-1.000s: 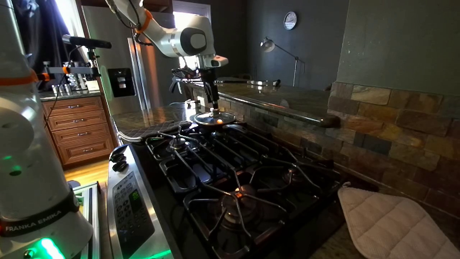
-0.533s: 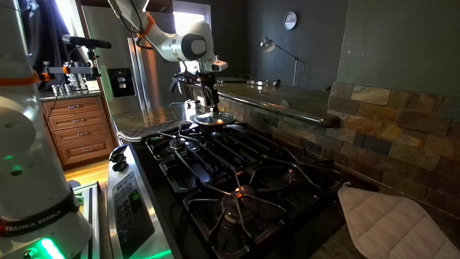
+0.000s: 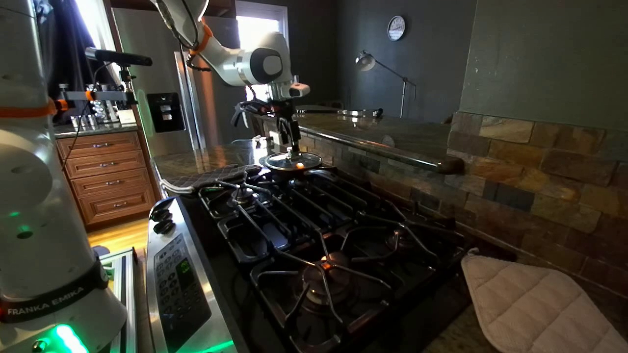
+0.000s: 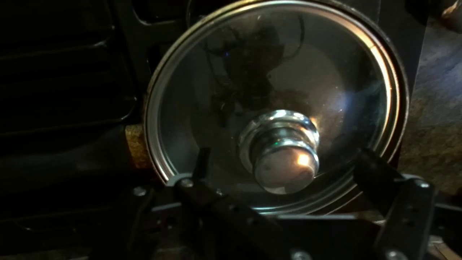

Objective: Remove the glass lid from the pan then move the pan to the back left side of the stove.

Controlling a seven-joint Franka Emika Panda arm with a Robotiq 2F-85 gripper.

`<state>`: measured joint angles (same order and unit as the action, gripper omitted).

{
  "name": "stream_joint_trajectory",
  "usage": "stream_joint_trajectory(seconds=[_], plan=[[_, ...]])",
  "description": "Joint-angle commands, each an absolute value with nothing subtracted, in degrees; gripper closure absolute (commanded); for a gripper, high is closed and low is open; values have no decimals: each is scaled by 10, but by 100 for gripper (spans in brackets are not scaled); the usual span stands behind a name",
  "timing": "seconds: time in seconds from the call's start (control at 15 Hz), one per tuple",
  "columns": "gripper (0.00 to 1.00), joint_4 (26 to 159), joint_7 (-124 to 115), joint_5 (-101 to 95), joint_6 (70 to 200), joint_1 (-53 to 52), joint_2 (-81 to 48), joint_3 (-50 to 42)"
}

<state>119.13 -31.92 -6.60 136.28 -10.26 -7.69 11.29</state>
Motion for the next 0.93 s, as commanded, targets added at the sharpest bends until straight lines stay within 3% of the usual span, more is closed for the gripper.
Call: stream_joint_trajectory(seconds=[0.0, 0.27, 0.47, 0.53, 0.73, 0.87], plan=[[0, 1166, -317, -90, 1364, -121, -103, 99], [0, 1151, -315, -98, 1361, -129, -117, 95], [26, 1144, -313, -99, 1358, -134, -123, 92], [17, 1142, -314, -101, 1357, -136, -124, 90], [12, 1139, -317, -107, 1354, -141, -126, 85], [19, 1138, -318, -112, 1354, -142, -127, 83]])
